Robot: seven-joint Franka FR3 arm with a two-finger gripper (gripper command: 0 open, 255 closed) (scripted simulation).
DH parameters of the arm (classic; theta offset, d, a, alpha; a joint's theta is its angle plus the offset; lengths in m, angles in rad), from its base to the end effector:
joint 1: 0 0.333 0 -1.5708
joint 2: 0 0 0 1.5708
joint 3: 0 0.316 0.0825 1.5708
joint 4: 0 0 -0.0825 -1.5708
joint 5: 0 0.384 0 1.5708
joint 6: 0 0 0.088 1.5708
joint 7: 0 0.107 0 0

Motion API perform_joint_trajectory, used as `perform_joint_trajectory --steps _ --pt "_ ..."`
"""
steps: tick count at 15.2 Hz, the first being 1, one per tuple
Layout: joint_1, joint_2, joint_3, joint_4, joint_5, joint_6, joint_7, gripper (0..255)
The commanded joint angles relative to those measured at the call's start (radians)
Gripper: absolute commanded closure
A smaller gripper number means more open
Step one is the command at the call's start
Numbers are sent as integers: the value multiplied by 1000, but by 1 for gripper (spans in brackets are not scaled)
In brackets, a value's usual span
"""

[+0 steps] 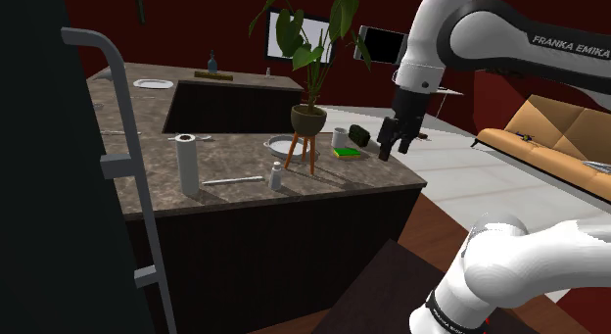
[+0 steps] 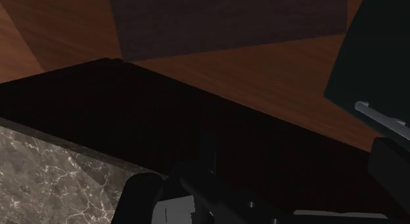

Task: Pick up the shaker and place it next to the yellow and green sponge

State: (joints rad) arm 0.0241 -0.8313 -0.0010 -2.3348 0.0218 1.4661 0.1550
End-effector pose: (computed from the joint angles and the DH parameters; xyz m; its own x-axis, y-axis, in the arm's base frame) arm 0.2835 0.0090 0.6049 0.9908 -0.1289 -0.0404 -0.1296 -0.9914 -0.0165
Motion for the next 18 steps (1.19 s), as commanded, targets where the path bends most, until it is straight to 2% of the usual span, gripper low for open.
perform_joint_trajectory --steps 1,9,18 --pt "0 0 0 0 0 0 0 0" --pt "-1 288 2 76 -17 199 -13 0" --pt "-2 636 5 264 -38 343 -21 0"
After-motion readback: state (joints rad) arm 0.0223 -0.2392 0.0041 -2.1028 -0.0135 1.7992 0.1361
